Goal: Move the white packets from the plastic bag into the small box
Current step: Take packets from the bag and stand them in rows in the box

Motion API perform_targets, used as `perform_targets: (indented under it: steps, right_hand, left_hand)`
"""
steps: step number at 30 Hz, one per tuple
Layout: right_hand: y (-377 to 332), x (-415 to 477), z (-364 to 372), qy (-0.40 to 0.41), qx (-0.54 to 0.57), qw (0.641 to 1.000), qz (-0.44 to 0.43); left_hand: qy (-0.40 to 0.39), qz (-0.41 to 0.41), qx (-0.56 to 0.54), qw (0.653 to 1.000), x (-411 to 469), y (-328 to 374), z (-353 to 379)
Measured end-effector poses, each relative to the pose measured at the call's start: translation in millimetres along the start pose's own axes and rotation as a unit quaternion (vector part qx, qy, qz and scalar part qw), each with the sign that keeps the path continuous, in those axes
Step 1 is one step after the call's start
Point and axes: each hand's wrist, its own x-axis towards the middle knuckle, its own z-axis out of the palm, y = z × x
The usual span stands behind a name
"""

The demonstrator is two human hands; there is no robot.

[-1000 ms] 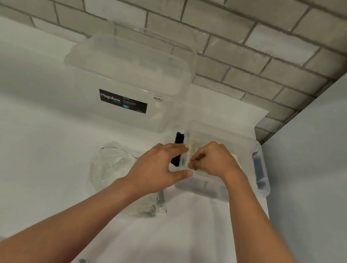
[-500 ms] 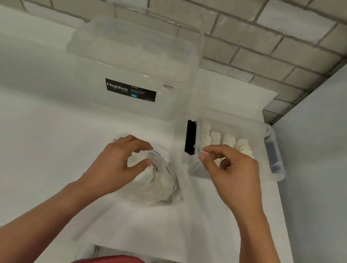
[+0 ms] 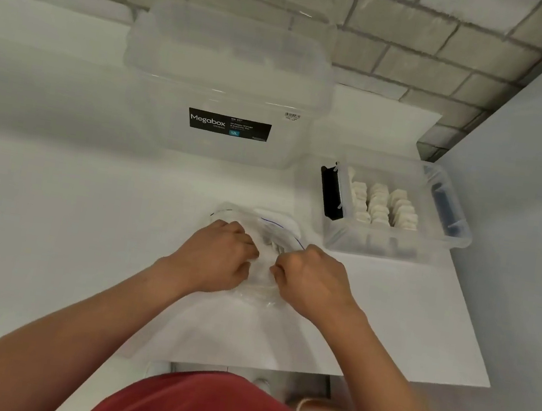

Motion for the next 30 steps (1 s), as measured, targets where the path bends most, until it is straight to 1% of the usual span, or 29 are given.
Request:
perform_targets:
  steps: [2,5,8,11,15,18,21,24,26,30]
  right_hand:
    - [4.4,-1.3,-4.7,0.003,-0.027,0.999,0.029]
    - [12.1,-2.5,-11.6,-0.005,-0.065,0.995,0.076]
    - [8.1,-2.0,-13.8,-0.035,-0.065,0.990,0.119]
    - [-0.5,-0.3,-6.6,-0.048,-0.047,0.988,0.141]
    - [-1.4,0.5,8.4,-0.049,-0.021,0.989,0.135]
    - [0.2,-1.3,13.0,-0.058,0.043,0.990,0.123]
    - [3.0,-2.2,14.5,-0.026,0.095,0.988,0.116]
    - [5.6,-4.0,13.7,0.013,0.110,0.984,0.138]
    - [4.9,-4.1,13.3,0.019,0.120,0.982,0.146]
    - [3.2,-2.9,13.6,0.022,0.170,0.978,0.120]
  left_hand:
    - [-0.007,-0.009,0.021,1.000,1.1,1.4,-0.2]
    - [0.006,-0.022,0.043,0.999,0.6,7.0,-2.8]
    - [-0.030,-0.034,0.057,0.997,3.5,8.9,-4.2]
    - [-0.030,-0.023,0.047,0.998,5.9,5.9,-2.1]
    - [-0.019,-0.001,0.007,1.000,6.4,-1.7,-0.2]
    - [0.000,0.007,-0.031,1.000,7.3,-4.4,-2.7]
    - [0.026,0.010,-0.057,0.998,6.7,-4.3,-6.8]
    - [0.055,0.012,-0.080,0.995,6.3,-1.6,-9.8]
    - [0.061,0.028,-0.086,0.994,8.8,0.1,-9.3]
    - [0.052,0.077,-0.073,0.993,15.7,0.7,-3.8]
